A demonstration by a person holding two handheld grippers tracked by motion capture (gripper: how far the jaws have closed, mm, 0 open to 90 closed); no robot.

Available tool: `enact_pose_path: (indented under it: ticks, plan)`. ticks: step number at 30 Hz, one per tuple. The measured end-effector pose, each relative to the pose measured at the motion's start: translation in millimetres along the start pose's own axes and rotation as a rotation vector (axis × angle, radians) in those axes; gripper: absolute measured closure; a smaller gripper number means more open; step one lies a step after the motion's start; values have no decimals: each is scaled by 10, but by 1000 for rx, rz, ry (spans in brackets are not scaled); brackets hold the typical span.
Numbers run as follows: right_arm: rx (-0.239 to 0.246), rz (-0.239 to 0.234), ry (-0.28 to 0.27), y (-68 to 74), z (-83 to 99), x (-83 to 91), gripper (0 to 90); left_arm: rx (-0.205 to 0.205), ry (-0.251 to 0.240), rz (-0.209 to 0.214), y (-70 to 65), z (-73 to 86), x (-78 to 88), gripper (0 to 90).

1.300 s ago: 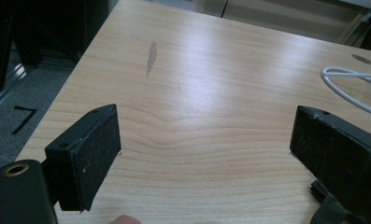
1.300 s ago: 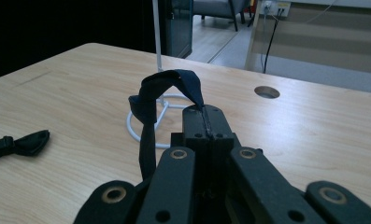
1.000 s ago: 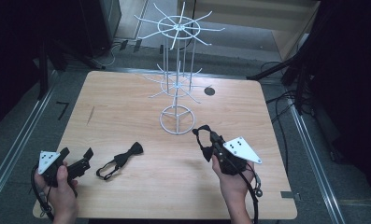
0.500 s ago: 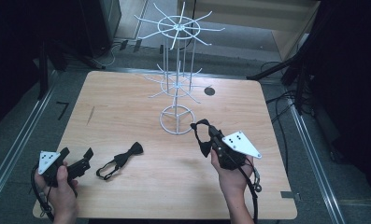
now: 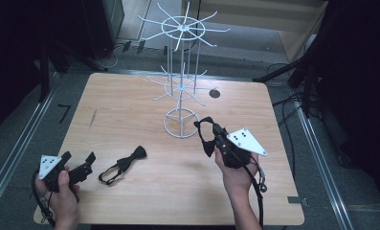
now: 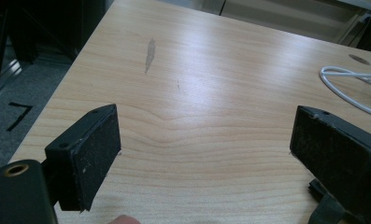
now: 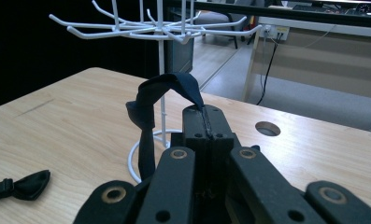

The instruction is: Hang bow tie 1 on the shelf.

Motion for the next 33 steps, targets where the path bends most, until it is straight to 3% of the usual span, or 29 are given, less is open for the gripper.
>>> enact_pose_path:
  ticks: [25, 33]
  plan:
    - [2, 6, -40, -50, -304, -63, 900, -4, 1, 0, -3, 1, -1, 96]
    - [-21, -10, -42, -59, -368, -122, 900, -2, 1, 0, -2, 1, -1, 96]
Point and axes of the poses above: each handheld gripper's, and its own axes: x roughly backward along the jaws, z roughly out of its underside, y roughly to its left, the point moved 6 cm from there along -x, roughly forward along the jaws, and after that the axes turned 7 degrees about z, right-handed, at the moved point
